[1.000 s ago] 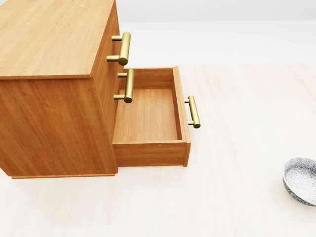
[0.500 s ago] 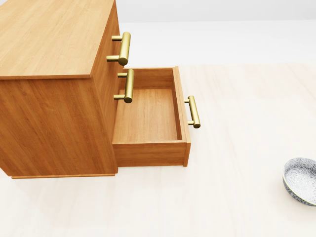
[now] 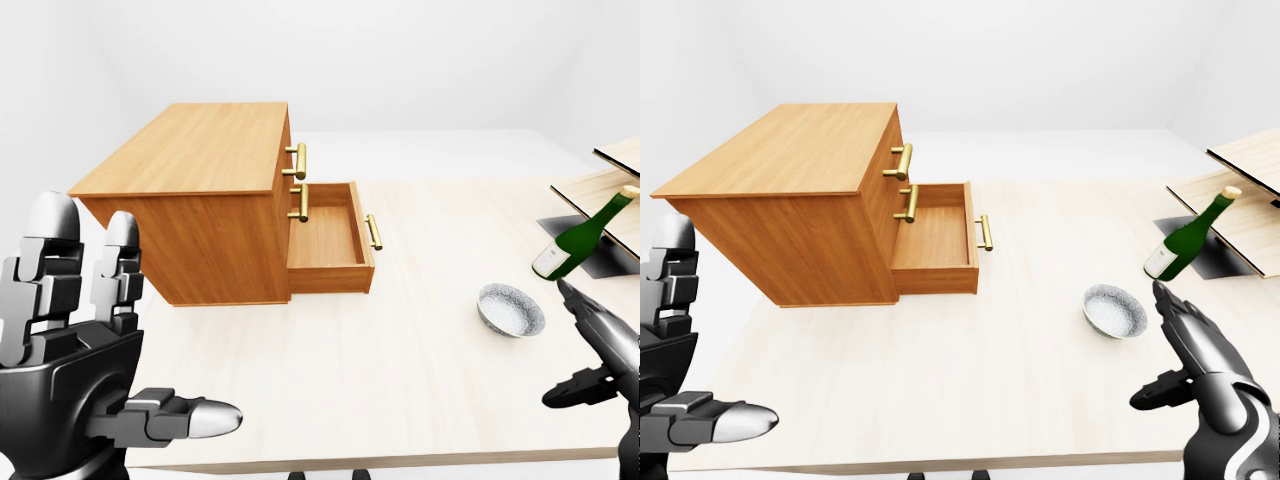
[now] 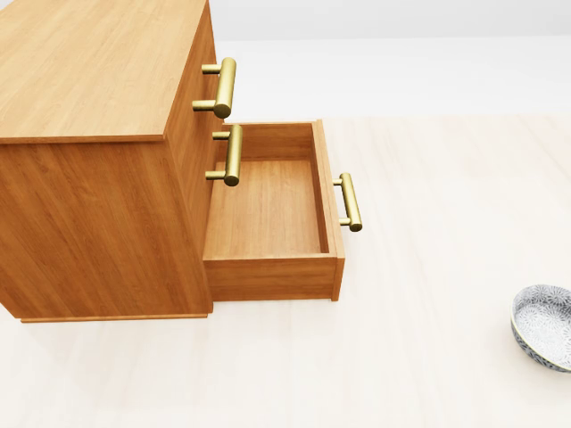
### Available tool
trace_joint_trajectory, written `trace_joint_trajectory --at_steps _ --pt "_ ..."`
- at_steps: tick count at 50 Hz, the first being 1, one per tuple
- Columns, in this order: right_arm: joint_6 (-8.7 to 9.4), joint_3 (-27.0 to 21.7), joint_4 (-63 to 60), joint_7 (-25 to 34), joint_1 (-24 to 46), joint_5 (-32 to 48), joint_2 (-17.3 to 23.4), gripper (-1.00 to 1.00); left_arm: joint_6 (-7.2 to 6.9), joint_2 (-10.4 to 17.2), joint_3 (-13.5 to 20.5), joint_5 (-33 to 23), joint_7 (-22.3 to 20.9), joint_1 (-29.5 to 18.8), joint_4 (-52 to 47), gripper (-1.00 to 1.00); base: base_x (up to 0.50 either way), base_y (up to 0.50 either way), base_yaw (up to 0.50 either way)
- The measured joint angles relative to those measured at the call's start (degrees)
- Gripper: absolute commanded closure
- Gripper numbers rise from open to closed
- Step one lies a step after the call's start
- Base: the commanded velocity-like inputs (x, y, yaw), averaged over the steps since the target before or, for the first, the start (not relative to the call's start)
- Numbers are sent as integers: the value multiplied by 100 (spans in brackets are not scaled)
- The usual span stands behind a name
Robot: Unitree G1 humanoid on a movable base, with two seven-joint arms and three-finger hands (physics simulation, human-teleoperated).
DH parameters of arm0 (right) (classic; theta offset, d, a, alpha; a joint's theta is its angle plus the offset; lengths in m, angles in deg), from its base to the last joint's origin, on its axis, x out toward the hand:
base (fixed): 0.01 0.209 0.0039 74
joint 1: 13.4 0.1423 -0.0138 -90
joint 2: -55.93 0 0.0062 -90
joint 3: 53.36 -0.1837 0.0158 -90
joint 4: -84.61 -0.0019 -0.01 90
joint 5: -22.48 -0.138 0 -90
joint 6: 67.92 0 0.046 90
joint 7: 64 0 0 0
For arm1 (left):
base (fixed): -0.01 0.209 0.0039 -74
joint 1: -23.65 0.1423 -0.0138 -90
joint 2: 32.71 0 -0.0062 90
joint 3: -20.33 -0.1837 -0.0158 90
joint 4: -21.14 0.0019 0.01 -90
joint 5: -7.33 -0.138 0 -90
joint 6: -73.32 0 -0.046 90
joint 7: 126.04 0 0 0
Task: Put the bowl on top of the cabinet.
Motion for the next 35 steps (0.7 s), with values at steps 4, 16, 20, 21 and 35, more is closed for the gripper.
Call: trace_joint_trajectory --at_steps 4,16,20,21,35 --pt "0 79 83 0 70 14 61 -100 0 3 1 0 2 -3 6 -100 0 0 0" --pt "0 379 339 0 262 14 182 -99 0 1 -5 0 -4 8 0 -100 0 0 0" --pt "0 459 451 0 306 -14 215 -100 0 0 5 12 -10 8 -9 -100 0 0 0" --pt "0 477 477 0 317 -24 224 -100 0 0 7 13 -10 7 -9 -100 0 0 0" --pt "0 774 795 -135 404 -90 255 -100 0 3 60 46 -17 -5 -25 -100 0 0 0"
